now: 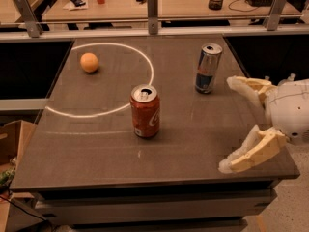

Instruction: Knock coke can over

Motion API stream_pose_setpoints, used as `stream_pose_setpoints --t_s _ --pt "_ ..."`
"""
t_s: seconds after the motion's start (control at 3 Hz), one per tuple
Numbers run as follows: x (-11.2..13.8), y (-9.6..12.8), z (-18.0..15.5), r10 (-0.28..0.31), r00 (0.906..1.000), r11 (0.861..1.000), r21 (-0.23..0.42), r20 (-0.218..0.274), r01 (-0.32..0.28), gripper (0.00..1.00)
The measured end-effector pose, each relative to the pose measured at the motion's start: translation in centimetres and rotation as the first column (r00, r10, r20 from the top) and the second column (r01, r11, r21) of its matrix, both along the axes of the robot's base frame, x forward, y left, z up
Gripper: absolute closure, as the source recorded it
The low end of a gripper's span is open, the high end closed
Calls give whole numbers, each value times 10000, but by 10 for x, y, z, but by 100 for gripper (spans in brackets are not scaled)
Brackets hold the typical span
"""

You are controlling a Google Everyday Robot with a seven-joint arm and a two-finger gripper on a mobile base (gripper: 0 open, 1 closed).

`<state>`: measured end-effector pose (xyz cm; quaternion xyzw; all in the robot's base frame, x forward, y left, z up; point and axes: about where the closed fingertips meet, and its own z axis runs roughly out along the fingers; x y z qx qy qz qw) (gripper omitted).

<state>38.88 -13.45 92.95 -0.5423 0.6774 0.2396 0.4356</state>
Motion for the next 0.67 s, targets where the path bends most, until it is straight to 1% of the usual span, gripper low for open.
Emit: stream_pose_setpoints --t_s 0.33,0.67 --pt "0 0 -1 7 10000 10000 -55 3 -7 0" --pt "-9 10 -12 -148 9998 9995 290 -160 152 0"
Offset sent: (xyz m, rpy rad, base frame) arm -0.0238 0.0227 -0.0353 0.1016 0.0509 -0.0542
